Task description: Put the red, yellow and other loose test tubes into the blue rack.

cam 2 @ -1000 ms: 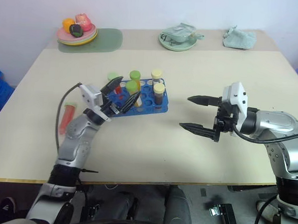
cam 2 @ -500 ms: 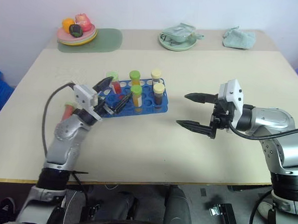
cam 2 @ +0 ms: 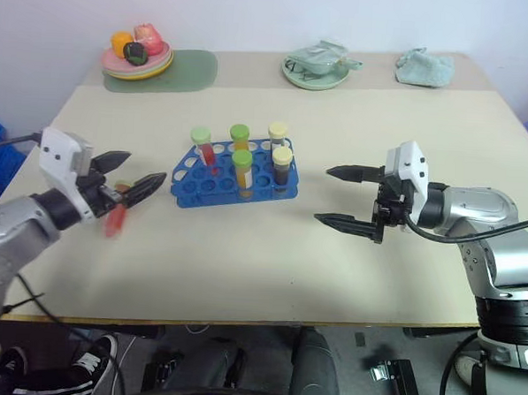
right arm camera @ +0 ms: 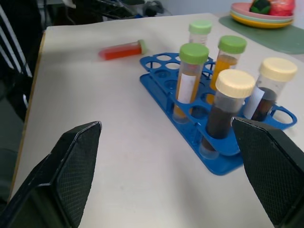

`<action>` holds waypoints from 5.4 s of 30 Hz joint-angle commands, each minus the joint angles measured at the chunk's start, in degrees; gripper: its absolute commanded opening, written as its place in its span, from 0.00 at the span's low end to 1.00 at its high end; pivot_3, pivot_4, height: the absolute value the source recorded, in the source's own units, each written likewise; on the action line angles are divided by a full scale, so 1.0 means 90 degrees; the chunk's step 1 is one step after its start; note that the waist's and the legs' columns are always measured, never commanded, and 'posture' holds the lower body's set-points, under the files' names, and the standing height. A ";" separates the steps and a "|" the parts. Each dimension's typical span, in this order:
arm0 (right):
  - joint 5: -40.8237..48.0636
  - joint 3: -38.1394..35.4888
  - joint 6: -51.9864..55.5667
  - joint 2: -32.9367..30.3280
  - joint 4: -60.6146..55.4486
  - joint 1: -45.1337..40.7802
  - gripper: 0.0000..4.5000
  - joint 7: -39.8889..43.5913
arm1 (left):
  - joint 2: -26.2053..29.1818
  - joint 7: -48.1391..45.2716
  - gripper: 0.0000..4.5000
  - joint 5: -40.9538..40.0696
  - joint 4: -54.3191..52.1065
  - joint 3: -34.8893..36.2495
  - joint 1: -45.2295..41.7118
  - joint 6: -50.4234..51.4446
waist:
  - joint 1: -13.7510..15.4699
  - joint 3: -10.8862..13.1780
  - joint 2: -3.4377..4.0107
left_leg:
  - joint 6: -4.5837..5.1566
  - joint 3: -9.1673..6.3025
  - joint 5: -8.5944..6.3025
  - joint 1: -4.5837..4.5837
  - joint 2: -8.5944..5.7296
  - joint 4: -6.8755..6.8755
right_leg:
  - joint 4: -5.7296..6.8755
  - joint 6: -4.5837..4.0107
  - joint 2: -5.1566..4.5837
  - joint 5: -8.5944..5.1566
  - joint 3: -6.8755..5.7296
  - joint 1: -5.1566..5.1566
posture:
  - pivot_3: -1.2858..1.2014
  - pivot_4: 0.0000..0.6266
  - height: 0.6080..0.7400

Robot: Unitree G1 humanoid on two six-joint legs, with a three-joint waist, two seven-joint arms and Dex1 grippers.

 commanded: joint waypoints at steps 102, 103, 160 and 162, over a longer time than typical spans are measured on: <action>-0.0261 -0.0519 -0.0233 -0.0346 -0.0145 0.0169 1.00 -0.0164 | -0.2990 -0.1732 0.19 0.2549 0.3597 -0.1840 -0.0961 -0.7048 | -0.0002 -0.0007 0.0006 | 0.0005 0.0052 -0.0002 -0.0006 -0.0001 0.0014 | -0.0005 -0.0002 -0.0012 0.0005 -0.0003 -0.0007 | 0.52 0.24 1.00; -0.0247 -0.0533 -0.0210 -0.0360 -0.0179 0.0188 1.00 -0.0176 | -0.3030 -0.1759 0.19 0.2568 0.3725 -0.1841 -0.0973 -0.7140 | 0.0002 -0.0007 0.0006 | 0.0005 0.0052 -0.0002 -0.0005 -0.0001 0.0015 | -0.0005 -0.0002 -0.0012 0.0005 -0.0003 -0.0007 | 0.52 0.24 1.00; -0.0433 -0.0290 -0.0551 -0.0245 0.0164 0.0013 1.00 -0.0172 | -0.2579 -0.2107 0.99 0.1804 0.2630 -0.1491 -0.0099 -0.6144 | -0.0008 -0.0008 0.0005 | 0.0006 0.0054 -0.0003 0.0002 0.0004 0.0010 | -0.0008 -0.0001 -0.0009 0.0007 -0.0002 0.0000 | 0.52 0.24 1.00; -0.0445 -0.0265 -0.0576 -0.0207 0.0246 -0.0038 1.00 -0.0156 | -0.2108 -0.2371 0.99 0.1538 0.2372 -0.1167 0.0106 -0.5925 | -0.0011 -0.0008 0.0005 | 0.0006 0.0054 -0.0003 0.0002 0.0007 0.0008 | -0.0007 -0.0002 -0.0007 0.0007 -0.0002 -0.0003 | 0.52 0.24 1.00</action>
